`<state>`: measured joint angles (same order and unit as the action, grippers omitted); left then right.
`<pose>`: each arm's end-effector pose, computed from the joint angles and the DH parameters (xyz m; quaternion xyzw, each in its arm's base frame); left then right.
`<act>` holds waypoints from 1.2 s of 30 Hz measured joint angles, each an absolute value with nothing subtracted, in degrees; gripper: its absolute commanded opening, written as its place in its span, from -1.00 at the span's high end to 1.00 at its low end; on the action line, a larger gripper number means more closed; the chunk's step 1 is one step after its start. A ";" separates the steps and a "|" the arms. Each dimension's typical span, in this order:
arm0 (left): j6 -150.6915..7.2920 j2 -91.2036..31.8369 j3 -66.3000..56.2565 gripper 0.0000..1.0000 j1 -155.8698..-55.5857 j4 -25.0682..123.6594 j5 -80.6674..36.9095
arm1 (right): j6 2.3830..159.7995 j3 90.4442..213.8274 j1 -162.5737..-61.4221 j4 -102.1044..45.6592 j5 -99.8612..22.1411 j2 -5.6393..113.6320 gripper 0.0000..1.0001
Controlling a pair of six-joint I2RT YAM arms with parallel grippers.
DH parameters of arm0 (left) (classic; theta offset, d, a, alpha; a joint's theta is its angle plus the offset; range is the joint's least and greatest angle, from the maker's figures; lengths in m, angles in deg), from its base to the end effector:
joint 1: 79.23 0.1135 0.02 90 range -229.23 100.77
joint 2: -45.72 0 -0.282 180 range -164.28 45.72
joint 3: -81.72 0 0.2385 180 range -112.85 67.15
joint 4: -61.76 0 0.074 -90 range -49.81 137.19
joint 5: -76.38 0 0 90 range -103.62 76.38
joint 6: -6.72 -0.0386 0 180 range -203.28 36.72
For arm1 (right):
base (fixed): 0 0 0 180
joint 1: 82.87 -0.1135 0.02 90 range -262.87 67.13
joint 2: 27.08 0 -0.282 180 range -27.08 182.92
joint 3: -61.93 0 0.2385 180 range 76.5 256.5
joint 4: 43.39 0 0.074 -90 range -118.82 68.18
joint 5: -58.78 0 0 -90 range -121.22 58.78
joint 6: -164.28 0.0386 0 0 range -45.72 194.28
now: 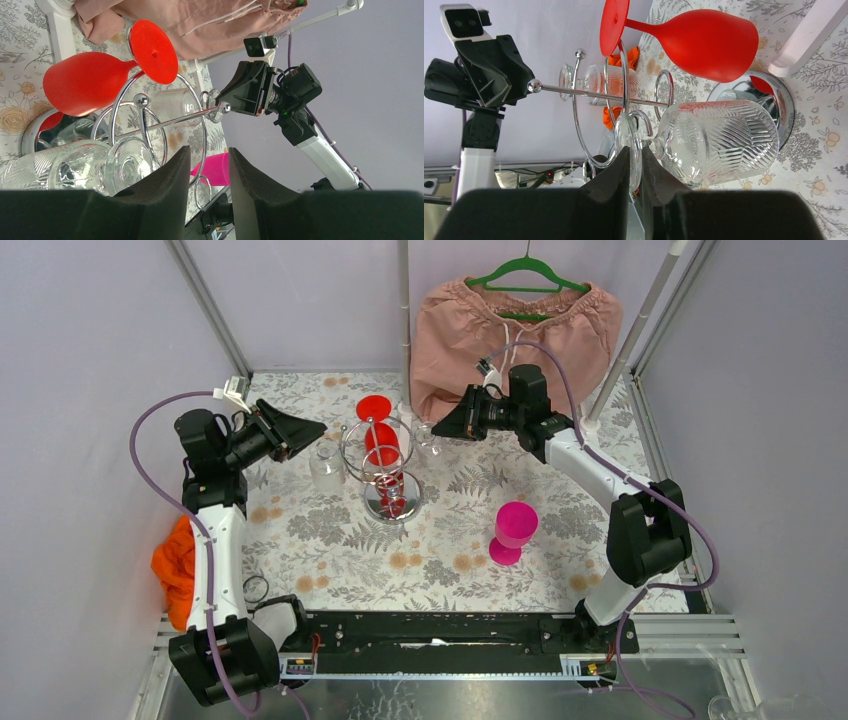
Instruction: Take the wine glass off the wine glass rack
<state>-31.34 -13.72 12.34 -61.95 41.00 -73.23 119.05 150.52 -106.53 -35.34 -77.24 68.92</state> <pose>0.2041 0.0286 0.3799 -0.1191 0.7303 -0.5304 0.4138 0.3398 0.1792 0.3363 -0.0985 0.7634 0.5707 0.2860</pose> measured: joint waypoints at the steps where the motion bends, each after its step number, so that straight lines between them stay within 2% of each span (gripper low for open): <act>1: -31.38 -13.72 12.34 0.17 -61.95 41.00 -73.23 | 119.73 150.52 -106.53 -35.34 -77.17 68.92 1.00; 13: -32.89 -13.72 12.34 0.05 -61.95 40.10 -74.30 | 126.33 148.99 -106.51 -35.34 -73.74 66.34 1.00; 36: -34.57 -13.72 12.32 0.02 -61.95 39.29 -75.20 | 128.65 147.88 -103.38 -32.83 -69.15 62.80 1.00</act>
<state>-34.57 -13.72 12.32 -61.95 39.29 -75.20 128.65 147.88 -103.38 -32.83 -69.15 62.80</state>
